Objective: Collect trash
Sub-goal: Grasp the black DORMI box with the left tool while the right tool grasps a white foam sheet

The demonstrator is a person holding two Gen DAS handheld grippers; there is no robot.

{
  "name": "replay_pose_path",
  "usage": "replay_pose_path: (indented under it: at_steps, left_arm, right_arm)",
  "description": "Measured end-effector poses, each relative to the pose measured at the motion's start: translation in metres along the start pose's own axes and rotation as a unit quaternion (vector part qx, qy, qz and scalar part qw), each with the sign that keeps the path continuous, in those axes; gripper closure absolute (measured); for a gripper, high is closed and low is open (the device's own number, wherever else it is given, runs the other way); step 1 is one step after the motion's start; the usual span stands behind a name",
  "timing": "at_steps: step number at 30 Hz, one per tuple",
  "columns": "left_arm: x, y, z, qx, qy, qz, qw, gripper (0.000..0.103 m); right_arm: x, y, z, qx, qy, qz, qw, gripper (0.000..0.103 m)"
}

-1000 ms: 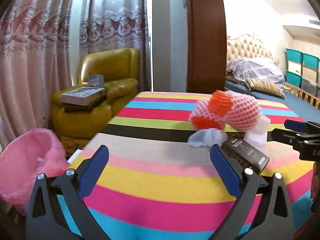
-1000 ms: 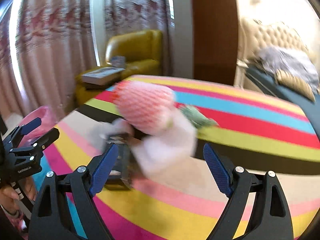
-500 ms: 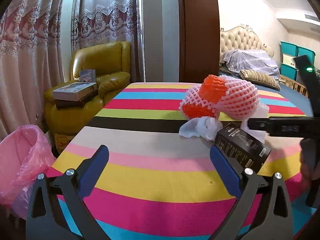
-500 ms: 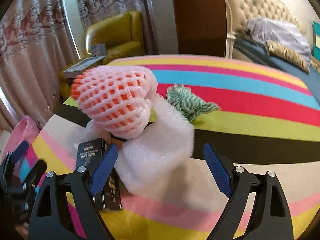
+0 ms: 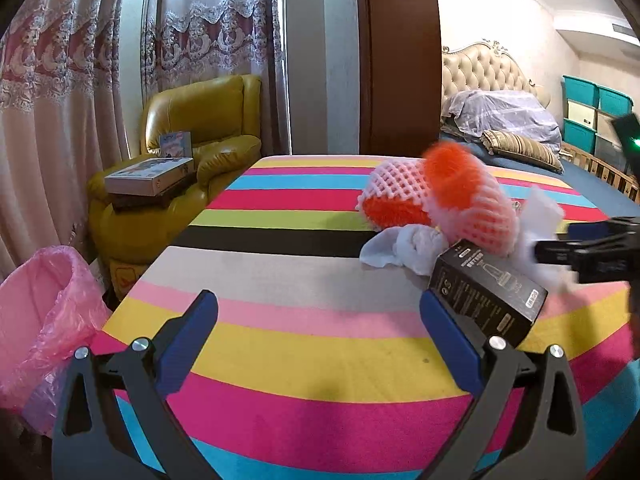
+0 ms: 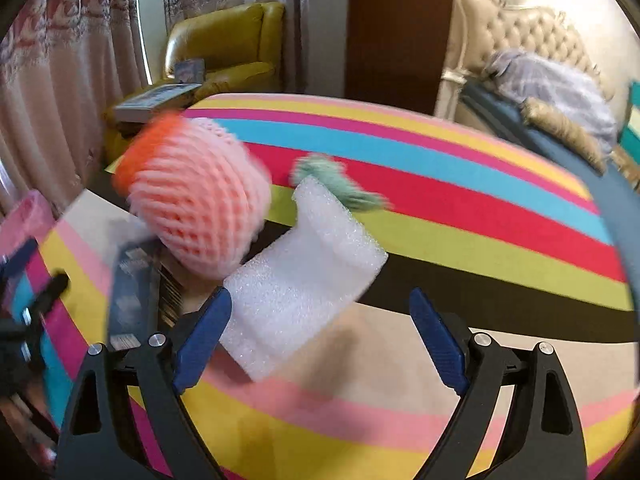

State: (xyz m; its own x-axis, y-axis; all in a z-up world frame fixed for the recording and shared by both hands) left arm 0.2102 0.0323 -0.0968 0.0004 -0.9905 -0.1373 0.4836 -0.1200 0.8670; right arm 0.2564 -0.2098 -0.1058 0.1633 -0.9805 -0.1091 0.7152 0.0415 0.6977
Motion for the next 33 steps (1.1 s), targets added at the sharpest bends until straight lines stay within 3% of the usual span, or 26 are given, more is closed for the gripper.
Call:
replay_pose_path:
  at_steps: [2,12,14,18,21,23,33]
  left_arm:
    - [0.0,-0.001,0.0,-0.001,0.001,-0.004,1.0,0.005]
    - [0.001,-0.002,-0.001,-0.004,0.004,-0.01,0.9999,0.005]
    - [0.002,-0.002,-0.001,-0.004,0.004,-0.011,0.9999,0.005]
    - [0.001,-0.002,0.0,-0.002,0.003,-0.008,1.0,0.005]
    - [0.001,-0.002,0.0,-0.003,0.001,-0.007,1.0,0.005]
    - [0.001,-0.002,-0.001,-0.003,0.002,-0.008,1.0,0.005]
    - [0.004,0.0,-0.005,-0.019,0.005,-0.011,0.9997,0.005]
  right_arm:
    - [0.013,-0.006,0.013,0.009,-0.013,-0.014,1.0,0.018]
    - [0.015,0.0,0.0,0.017,0.038,-0.095,0.995,0.018]
    - [0.003,0.004,-0.008,0.011,0.036,-0.089,0.995,0.018]
    - [-0.004,0.002,-0.029,-0.017,-0.011,-0.067,0.998,0.018]
    - [-0.003,-0.005,-0.029,-0.017,-0.002,-0.061,0.998,0.022]
    - [-0.002,-0.009,-0.019,-0.015,-0.002,-0.047,0.999,0.037]
    - [0.034,-0.046,0.033,0.023,0.027,-0.031,0.999,0.04]
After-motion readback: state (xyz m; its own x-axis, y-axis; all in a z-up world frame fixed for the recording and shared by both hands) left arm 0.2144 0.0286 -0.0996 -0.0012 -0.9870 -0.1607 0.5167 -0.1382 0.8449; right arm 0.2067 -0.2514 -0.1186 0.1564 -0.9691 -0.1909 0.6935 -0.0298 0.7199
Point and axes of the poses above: each gripper's, at about its wrist camera, not at the fingertips, and z roughly against the way its jaws point, x to its right, y to its top, the point moved 4 cm from there along -z, roughly the way its jaws point, and after that the axes turned 12 degrees about y, right-handed, at the moved point
